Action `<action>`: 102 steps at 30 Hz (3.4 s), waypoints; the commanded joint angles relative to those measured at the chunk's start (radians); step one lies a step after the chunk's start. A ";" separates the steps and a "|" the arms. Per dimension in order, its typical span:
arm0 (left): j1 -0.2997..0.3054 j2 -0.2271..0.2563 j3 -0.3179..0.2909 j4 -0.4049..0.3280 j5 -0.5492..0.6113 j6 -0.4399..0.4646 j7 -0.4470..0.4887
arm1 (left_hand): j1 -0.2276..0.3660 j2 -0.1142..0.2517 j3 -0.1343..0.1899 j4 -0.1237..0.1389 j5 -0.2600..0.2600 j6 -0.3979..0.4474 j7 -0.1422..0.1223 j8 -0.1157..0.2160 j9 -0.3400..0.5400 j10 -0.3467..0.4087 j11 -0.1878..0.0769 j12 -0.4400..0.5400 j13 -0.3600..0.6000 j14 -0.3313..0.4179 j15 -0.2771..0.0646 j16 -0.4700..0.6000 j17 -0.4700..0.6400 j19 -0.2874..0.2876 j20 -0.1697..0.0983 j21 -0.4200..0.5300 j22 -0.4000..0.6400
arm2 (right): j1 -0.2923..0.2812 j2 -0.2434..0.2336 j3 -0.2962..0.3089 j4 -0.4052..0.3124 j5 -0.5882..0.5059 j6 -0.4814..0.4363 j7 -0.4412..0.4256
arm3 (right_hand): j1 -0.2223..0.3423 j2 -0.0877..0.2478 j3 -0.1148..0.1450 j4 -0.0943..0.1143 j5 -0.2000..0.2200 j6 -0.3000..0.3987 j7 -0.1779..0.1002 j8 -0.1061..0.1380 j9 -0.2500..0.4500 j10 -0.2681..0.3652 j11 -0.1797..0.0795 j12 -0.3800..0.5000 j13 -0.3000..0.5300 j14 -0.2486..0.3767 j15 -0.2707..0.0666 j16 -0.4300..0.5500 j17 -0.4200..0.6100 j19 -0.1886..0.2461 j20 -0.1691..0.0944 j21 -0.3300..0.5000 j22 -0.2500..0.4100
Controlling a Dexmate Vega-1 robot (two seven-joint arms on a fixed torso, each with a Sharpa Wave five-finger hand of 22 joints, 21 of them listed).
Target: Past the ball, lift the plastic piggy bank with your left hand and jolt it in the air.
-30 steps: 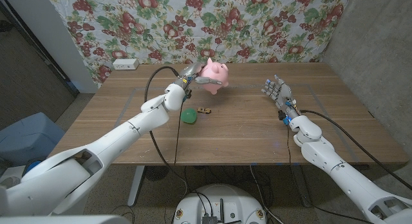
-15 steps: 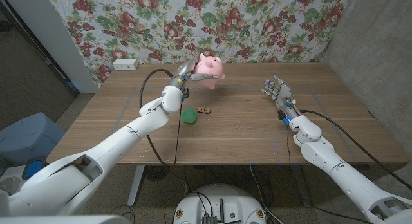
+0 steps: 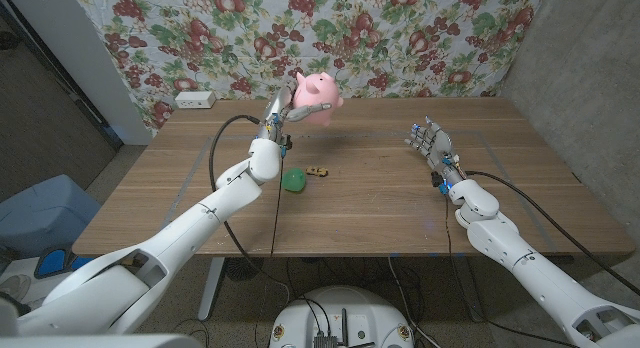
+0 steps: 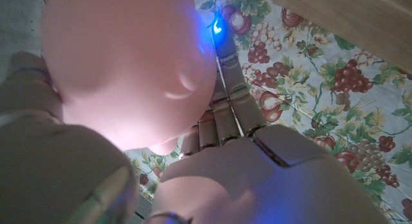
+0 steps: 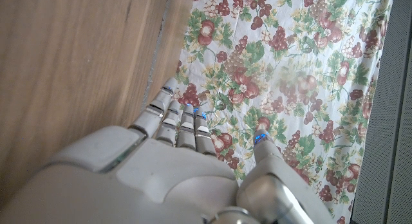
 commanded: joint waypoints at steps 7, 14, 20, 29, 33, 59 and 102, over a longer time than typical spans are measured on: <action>0.025 -0.077 -0.047 0.094 0.021 -0.206 0.240 | 0.605 0.506 0.014 0.003 0.009 0.403 -0.183 0.006 0.004 0.352 -0.315 -0.006 0.005 0.362 -0.325 0.004 0.008 -0.046 -0.111 0.016 0.000 | 0.003 -0.003 -0.003 -0.004 -0.003 -0.004 0.001 | 0.000 0.025 0.001 -0.005 0.007 0.008 -0.003 0.001 0.006 0.005 0.004 0.003 0.002 0.009 0.001 0.002 0.002 0.004 -0.002 -0.003 0.003; 0.028 -0.079 -0.051 0.094 0.026 -0.217 0.243 | 0.603 0.505 0.014 0.003 0.010 0.402 -0.184 0.006 0.004 0.352 -0.317 -0.010 0.006 0.363 -0.326 0.003 0.010 -0.051 -0.114 0.025 -0.003 | 0.003 -0.003 -0.003 -0.005 -0.004 -0.005 0.000 | 0.000 0.025 0.001 -0.005 0.007 0.008 -0.003 0.001 0.006 0.005 0.004 0.003 0.002 0.009 0.000 0.002 0.002 0.006 -0.002 -0.006 0.003; 0.028 -0.080 -0.052 0.092 0.027 -0.216 0.236 | 0.602 0.505 0.015 0.003 0.011 0.403 -0.185 0.005 0.003 0.352 -0.315 -0.012 0.009 0.363 -0.326 0.003 0.012 -0.052 -0.114 0.032 -0.005 | -0.004 -0.003 -0.001 -0.013 -0.001 -0.008 -0.008 | 0.000 0.025 0.001 -0.005 0.007 0.009 -0.002 0.001 0.006 0.005 0.004 0.003 0.002 0.009 0.000 0.002 0.002 0.006 -0.002 -0.008 0.003; 0.034 -0.067 -0.051 0.064 0.018 -0.174 0.190 | 0.599 0.504 0.016 0.002 0.013 0.403 -0.187 0.006 0.004 0.356 -0.318 -0.016 0.011 0.364 -0.326 0.003 0.016 -0.055 -0.115 0.045 -0.009 | -0.008 -0.005 -0.002 -0.015 -0.009 -0.003 -0.011 | 0.000 0.025 0.002 -0.005 0.007 0.008 -0.002 0.000 0.006 0.005 0.006 0.003 0.002 0.010 0.001 0.002 0.002 0.008 -0.002 -0.011 0.003; 0.037 -0.046 -0.047 0.027 0.005 -0.121 0.128 | 0.598 0.503 0.016 0.003 0.014 0.403 -0.188 0.007 0.005 0.357 -0.317 -0.019 0.013 0.363 -0.325 0.001 0.015 -0.058 -0.115 0.052 -0.012 | -0.012 -0.003 0.000 -0.020 -0.003 -0.006 -0.014 | 0.000 0.025 0.002 -0.005 0.007 0.008 -0.002 0.000 0.006 0.005 0.006 0.003 0.002 0.010 0.001 0.002 0.002 0.009 -0.001 -0.012 0.003; -0.019 0.104 0.037 -0.163 0.005 0.212 -0.245 | 0.595 0.498 0.021 0.001 0.020 0.403 -0.189 0.006 0.004 0.367 -0.318 -0.030 0.019 0.364 -0.326 -0.005 0.018 -0.072 -0.114 0.083 -0.029 | -0.032 -0.008 0.002 -0.048 -0.009 -0.010 -0.036 | -0.001 0.025 0.002 -0.005 0.007 0.009 -0.002 0.001 0.006 0.006 0.005 0.004 0.002 0.010 0.001 0.002 0.001 0.012 -0.002 -0.022 0.003; 0.038 0.016 -0.038 -0.017 -0.002 -0.117 0.051 | 0.588 0.495 0.031 0.002 0.027 0.406 -0.194 0.004 0.002 0.374 -0.320 -0.053 0.030 0.363 -0.326 -0.016 0.023 -0.100 -0.110 0.132 -0.064 | -0.029 -0.001 -0.008 -0.059 -0.020 -0.017 -0.050 | -0.001 0.026 0.003 -0.005 0.007 0.009 -0.003 0.001 0.006 0.006 0.005 0.003 0.002 0.009 0.001 0.001 0.000 0.018 -0.002 -0.036 0.004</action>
